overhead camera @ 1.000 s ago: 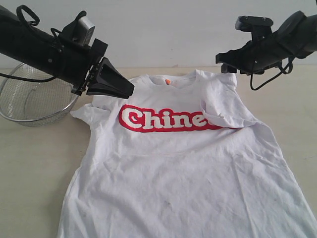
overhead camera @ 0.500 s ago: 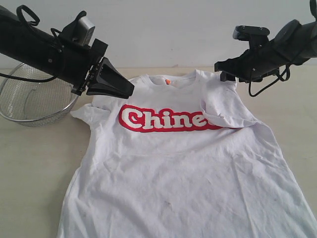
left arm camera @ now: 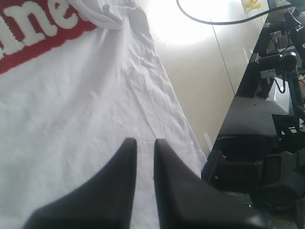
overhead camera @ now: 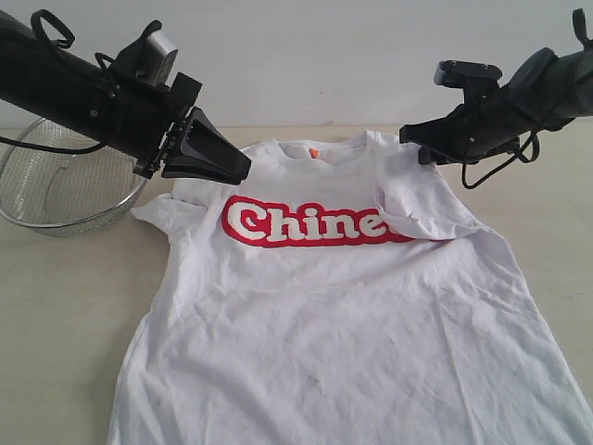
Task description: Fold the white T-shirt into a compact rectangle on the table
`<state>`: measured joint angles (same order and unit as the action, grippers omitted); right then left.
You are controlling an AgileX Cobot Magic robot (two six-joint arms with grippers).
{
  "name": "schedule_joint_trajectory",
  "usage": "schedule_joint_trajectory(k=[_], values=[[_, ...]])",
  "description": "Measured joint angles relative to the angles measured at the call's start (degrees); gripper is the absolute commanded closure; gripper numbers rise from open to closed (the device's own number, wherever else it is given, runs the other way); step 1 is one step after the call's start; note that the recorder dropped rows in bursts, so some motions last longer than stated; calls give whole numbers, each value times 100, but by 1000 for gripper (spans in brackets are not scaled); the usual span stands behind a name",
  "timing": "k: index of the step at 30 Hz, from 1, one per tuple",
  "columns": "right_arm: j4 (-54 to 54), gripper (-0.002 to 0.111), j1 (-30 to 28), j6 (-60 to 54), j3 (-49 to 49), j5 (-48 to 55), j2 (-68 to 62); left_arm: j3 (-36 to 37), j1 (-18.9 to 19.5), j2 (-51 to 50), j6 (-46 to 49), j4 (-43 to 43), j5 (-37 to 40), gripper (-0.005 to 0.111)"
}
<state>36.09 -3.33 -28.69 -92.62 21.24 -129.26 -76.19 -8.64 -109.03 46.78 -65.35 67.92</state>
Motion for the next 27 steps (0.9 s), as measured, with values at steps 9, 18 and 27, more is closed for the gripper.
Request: schedule_joint_trajectory(k=[9,18,27], values=[[-22,98,0,0,0,-49,0,0,0,0,0,0,0,93],[-41,108,-125,7,0,-160,0,0,0,0,0,0,0,93],[-139,108,-480,7,0,-124,0,0,0,0,0,0,0,93]])
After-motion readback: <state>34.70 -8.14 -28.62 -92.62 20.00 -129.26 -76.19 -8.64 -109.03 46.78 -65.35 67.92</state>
